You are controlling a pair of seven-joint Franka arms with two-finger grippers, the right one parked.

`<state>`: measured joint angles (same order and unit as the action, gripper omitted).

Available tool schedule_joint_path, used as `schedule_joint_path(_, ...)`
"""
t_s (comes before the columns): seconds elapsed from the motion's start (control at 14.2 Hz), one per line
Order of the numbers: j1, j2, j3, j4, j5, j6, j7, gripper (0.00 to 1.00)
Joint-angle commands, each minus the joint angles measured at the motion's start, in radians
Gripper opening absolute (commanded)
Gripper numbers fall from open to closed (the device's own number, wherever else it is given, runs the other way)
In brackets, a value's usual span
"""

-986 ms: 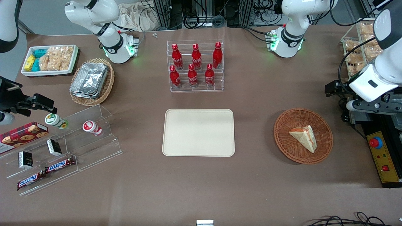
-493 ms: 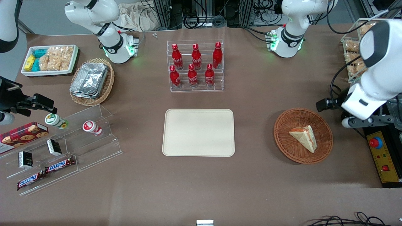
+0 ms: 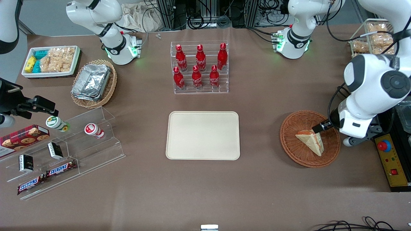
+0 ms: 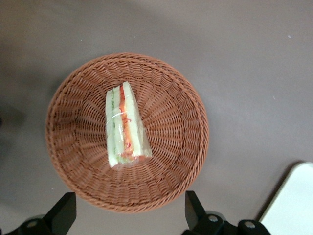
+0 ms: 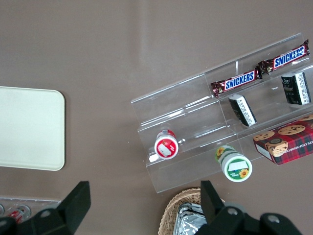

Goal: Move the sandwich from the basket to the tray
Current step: 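Lower the open left gripper around the wrapped sandwich in the basket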

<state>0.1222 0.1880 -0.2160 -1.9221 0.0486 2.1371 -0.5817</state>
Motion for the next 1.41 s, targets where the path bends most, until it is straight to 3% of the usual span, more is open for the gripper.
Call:
schedule_joint_path(0.0,0.004,0.063,-0.002,-0.005,0.059,0.073,-0.113,1.00)
schedule_joint_path(0.35,0.004,0.131,0.021,-0.006,0.071,0.132,-0.248,1.00)
schedule_joint_path(1.34,0.004,0.194,0.033,-0.080,0.071,0.282,-0.333,1.00)
